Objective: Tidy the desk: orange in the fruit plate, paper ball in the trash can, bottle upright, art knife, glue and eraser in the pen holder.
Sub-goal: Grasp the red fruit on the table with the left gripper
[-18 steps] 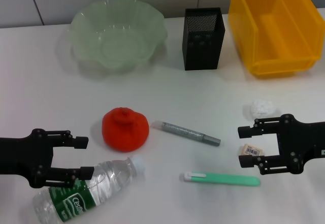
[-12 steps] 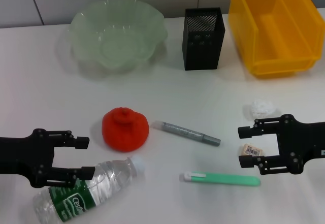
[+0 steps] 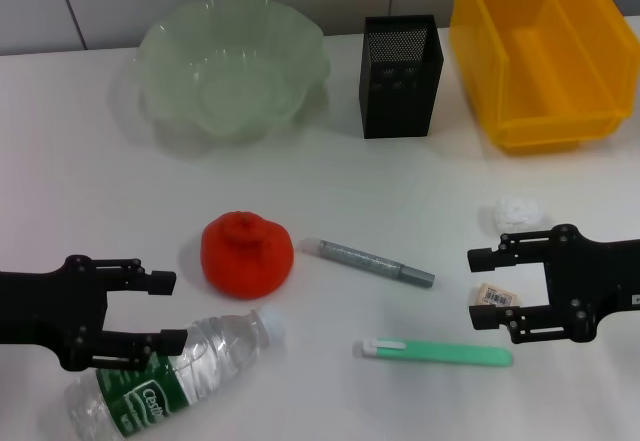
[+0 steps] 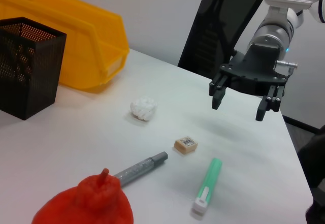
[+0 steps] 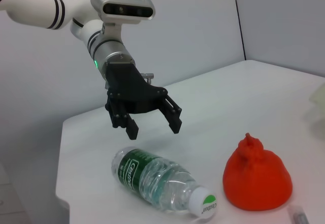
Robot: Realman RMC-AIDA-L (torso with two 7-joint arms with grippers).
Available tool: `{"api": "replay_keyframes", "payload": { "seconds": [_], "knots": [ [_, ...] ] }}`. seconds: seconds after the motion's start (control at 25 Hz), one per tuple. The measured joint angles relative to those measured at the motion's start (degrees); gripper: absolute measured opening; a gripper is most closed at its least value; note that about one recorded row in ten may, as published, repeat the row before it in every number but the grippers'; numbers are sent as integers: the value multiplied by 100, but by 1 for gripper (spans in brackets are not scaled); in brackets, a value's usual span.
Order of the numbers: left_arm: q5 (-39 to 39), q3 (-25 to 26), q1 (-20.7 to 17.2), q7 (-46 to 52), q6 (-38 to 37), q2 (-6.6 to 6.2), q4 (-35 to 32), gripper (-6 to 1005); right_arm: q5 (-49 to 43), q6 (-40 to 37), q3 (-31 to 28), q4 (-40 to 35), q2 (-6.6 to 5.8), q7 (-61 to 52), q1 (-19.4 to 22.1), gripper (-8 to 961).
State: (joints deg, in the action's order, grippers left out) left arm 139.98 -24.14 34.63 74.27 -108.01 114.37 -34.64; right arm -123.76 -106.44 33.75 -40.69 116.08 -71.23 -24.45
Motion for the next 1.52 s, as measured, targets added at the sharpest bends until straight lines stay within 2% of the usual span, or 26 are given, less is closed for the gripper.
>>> {"api": "replay_keyframes", "payload": {
  "seconds": [0.12, 0.36, 0.44, 0.52, 0.6, 0.64, 0.76, 0.84, 1.04, 1.24, 1.52],
  "knots": [
    [-45, 49, -5, 91, -2, 0, -76, 770, 2, -30, -1, -1, -1, 0, 30, 661],
    [-273, 15, 99, 661, 12, 33, -644, 771, 5, -117, -46, -171, 1, -29, 193, 661],
    [-261, -29, 254, 867, 215, 148, -881, 771, 8, -133, -70, -199, 23, -32, 234, 662],
    [-248, -73, 301, 901, 304, 193, -962, 771, 9, -134, -70, -200, 28, -32, 241, 663],
    [-235, -247, 365, 914, 510, 296, -1073, 772, 10, -135, -74, -203, 34, -32, 252, 663],
    [-249, -501, 403, 947, 804, 375, -1116, 772, 10, -134, -78, -206, 36, -32, 256, 663],
    [-274, -768, 419, 995, 1097, 410, -1068, 772, 10, -135, -79, -210, 37, -38, 256, 663],
    [-344, -1172, 432, 1016, 1624, 425, -822, 772, 10, -124, -80, -213, 48, -37, 257, 663],
    [-693, -1495, 366, 917, 2143, 428, -593, 773, 10, -91, -79, -212, 64, -19, 244, 663],
    [-1129, -1664, 239, 572, 2314, 427, -430, 775, 10, -88, -74, -187, 73, -14, 205, 662],
    [-1190, -1829, 300, 369, 2411, 431, -140, 773, 10, -79, -56, -169, 95, -5, 180, 662]
  ]
}}
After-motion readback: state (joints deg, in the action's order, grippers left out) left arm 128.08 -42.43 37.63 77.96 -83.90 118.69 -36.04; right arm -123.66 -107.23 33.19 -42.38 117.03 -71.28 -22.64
